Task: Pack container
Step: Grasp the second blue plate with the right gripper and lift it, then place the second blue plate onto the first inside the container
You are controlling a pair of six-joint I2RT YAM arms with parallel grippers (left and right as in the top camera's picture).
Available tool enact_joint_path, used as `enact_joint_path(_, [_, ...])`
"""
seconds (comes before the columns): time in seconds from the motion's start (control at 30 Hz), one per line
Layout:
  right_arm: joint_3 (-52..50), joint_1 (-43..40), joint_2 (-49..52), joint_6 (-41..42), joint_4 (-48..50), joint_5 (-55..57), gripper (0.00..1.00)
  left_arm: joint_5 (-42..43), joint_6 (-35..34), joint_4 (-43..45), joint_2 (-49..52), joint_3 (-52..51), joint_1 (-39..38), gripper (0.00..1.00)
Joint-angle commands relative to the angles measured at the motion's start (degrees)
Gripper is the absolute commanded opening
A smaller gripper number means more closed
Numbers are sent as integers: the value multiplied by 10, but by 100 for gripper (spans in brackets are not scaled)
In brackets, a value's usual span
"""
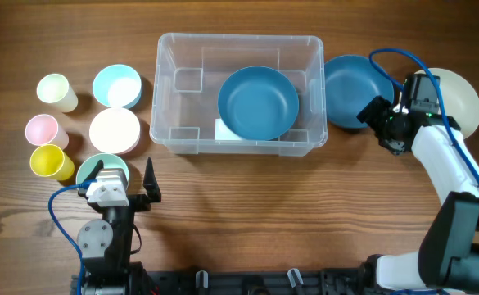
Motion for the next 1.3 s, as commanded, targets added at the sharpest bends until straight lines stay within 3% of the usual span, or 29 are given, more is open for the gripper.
enact_joint_path(0.0, [-12, 1, 35, 29, 25, -37, 79, 5, 11, 2, -4, -4, -1, 100])
enact_joint_path(0.13, [-12, 1, 62, 32, 33, -37, 77, 5, 11, 2, -4, -4, -1, 100])
enact_joint_path(0.17, [-12, 1, 66, 28, 33, -38, 70, 5, 11, 2, -4, -4, -1, 100])
enact_joint_path(0.23, [-12, 1, 67, 26, 37, -38, 52, 5, 11, 2, -4, -4, -1, 100])
enact_joint_path(0.27, [-12, 1, 67, 25, 37, -38, 34, 5, 11, 2, -4, -4, -1, 100])
enact_joint_path(0.3, [-12, 1, 66, 25, 37, -38, 24, 5, 11, 2, -4, -4, -1, 100])
enact_joint_path(0.37, [-12, 1, 64, 13, 37, -47, 7, 5, 11, 2, -4, -4, -1, 100])
enact_joint_path(0.4, [-11, 1, 63, 6, 37, -53, 4, 5, 11, 2, -4, -4, -1, 100])
enact_joint_path(0.67, [26, 1, -6, -60, 3, -54, 4, 5, 11, 2, -4, -4, -1, 100])
enact_joint_path(1.0, [141, 1, -161, -117, -118, 136, 4, 5, 11, 2, -4, -4, -1, 100])
enact_joint_path(1.1, [165, 9, -209, -163, -120, 103, 4, 5, 11, 2, -4, -4, -1, 100])
enact_joint_path(1.2, [169, 43, -242, -254, -91, -5, 4, 5, 11, 2, -4, -4, -1, 100])
enact_joint_path(1.27, [169, 80, -247, -263, -87, -27, 4, 5, 11, 2, -4, -4, -1, 100])
